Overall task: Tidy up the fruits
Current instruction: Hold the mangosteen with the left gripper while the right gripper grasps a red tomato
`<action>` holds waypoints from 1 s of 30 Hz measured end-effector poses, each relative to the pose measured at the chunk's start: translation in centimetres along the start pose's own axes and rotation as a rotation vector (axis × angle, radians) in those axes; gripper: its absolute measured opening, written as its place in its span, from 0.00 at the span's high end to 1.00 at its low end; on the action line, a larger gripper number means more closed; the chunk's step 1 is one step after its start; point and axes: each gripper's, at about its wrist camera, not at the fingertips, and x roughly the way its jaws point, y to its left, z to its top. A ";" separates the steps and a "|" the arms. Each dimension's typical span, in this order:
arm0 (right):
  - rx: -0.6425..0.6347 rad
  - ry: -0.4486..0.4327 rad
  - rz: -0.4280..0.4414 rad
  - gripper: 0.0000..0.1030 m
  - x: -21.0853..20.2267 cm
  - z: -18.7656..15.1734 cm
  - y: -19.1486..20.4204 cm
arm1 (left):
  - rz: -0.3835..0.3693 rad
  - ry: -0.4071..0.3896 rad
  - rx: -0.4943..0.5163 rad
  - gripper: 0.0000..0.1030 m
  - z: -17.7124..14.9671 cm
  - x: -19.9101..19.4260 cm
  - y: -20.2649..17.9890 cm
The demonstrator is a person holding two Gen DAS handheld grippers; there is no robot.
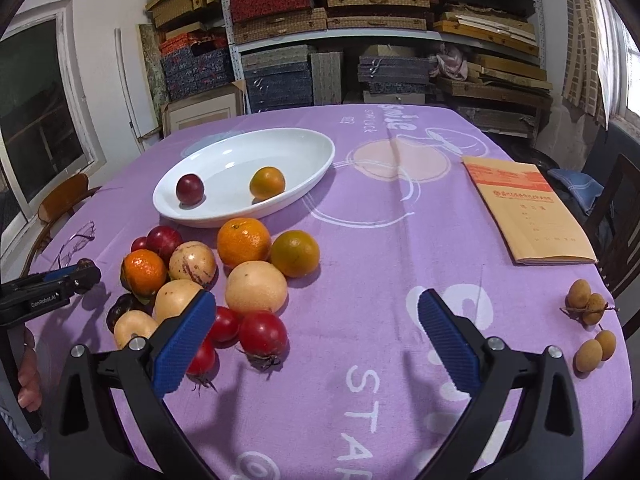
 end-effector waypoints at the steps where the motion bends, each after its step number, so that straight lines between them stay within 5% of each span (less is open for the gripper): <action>1: -0.028 0.002 -0.002 0.04 0.0 -0.1 0.6 | 0.005 -0.010 -0.002 0.52 -0.2 -0.4 0.1; 11: -0.135 0.030 -0.107 0.05 1.1 -0.7 2.4 | -0.006 -0.042 0.048 0.52 -0.8 -1.2 -1.2; 13: -0.124 0.044 -0.103 0.11 1.5 -0.6 2.1 | -0.012 -0.035 0.043 0.52 -0.8 -1.0 -1.1; 15: -0.115 0.076 -0.086 0.28 2.2 -0.6 1.8 | -0.015 -0.026 0.035 0.52 -0.8 -0.8 -0.9; 26: -0.138 0.121 -0.038 0.27 3.1 -0.6 2.5 | -0.034 -0.009 0.030 0.52 -0.8 -0.4 -0.7; 30: -0.150 0.123 -0.017 0.42 3.0 -0.7 2.9 | -0.034 -0.005 0.029 0.52 -0.8 -0.2 -0.7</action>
